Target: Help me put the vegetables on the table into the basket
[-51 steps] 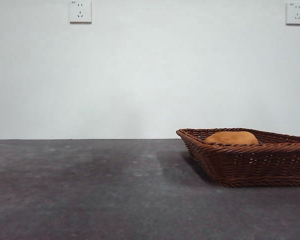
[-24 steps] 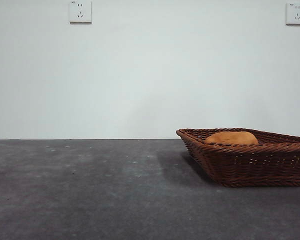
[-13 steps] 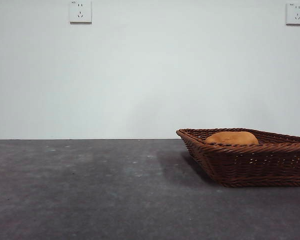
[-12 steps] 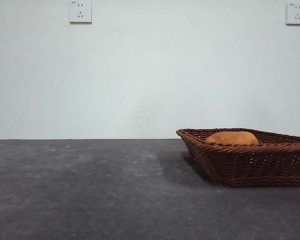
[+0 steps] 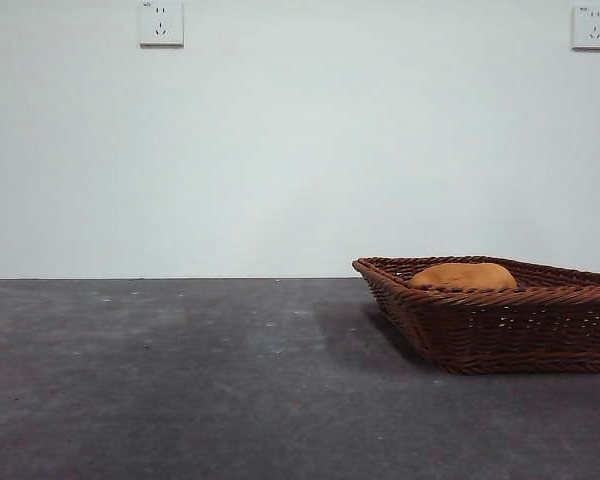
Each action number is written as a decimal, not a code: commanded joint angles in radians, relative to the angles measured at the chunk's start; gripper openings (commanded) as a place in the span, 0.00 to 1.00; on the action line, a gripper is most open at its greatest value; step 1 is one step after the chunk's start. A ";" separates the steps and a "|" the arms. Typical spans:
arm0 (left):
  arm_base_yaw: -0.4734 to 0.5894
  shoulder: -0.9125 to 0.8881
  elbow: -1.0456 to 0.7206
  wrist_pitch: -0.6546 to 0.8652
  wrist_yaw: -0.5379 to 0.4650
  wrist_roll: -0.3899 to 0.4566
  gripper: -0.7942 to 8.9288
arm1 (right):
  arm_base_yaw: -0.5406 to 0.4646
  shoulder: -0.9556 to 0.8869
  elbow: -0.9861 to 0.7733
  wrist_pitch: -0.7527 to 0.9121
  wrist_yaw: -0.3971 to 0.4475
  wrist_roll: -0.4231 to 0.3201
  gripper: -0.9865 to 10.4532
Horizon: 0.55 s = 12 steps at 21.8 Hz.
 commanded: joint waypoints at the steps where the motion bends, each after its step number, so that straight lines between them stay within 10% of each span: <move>1: 0.003 0.004 -0.011 0.008 0.000 -0.005 0.08 | 0.001 0.001 0.001 -0.023 0.014 0.002 0.09; 7: 0.003 0.014 -0.011 0.008 0.000 -0.005 0.08 | 0.001 0.001 0.001 0.000 0.026 -0.036 0.09; 12: 0.003 0.023 -0.011 0.008 0.000 -0.005 0.08 | -0.002 -0.101 -0.103 0.434 0.013 -0.050 0.09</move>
